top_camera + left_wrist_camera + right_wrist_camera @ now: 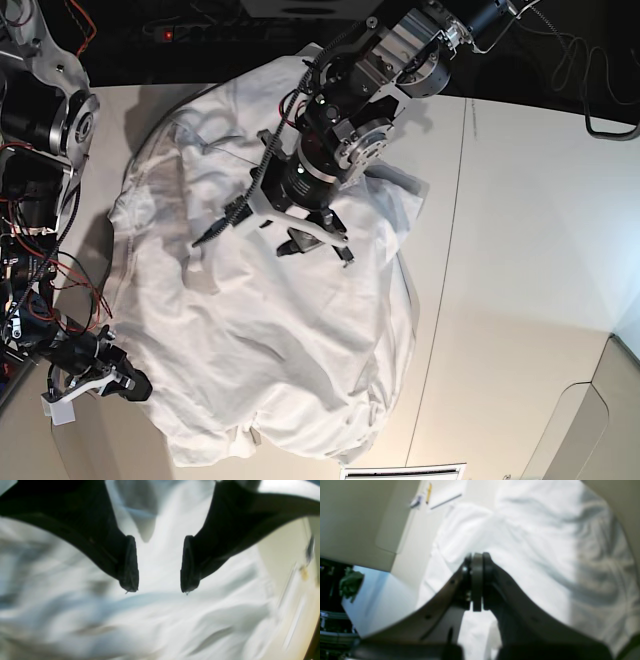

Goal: Layout the t-shirt on the table in an organized manner, then fold the t-shirt properly
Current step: 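Lift the pinched shirt with both grippers and drag it across the table, then release with the left gripper and regrasp the shirt edge nearby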

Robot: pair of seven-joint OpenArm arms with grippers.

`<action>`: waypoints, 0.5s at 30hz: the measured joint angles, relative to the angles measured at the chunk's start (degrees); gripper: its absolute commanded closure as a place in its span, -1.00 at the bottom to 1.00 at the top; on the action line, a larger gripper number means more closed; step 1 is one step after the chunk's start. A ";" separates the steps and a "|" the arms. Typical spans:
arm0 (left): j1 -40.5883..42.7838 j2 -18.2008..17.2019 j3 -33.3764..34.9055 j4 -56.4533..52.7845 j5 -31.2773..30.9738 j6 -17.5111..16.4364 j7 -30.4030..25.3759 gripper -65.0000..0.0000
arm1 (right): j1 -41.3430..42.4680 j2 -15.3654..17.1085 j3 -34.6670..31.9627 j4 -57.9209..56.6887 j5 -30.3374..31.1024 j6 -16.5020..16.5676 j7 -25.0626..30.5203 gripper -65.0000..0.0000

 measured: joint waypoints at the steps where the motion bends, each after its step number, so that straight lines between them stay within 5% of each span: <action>1: 0.02 -0.04 -1.79 0.00 -0.22 -0.04 0.20 0.05 | -1.07 0.07 -0.26 0.61 0.02 0.00 0.00 1.00; 9: -0.09 -2.75 -14.58 0.00 -5.05 -0.20 -0.13 0.06 | -13.31 -0.96 -2.67 2.54 5.31 2.01 -0.61 1.00; 15: 0.02 -5.29 -20.92 -0.02 -7.80 -0.22 -0.81 0.06 | -21.62 -3.41 -2.67 15.80 7.28 2.62 -0.74 1.00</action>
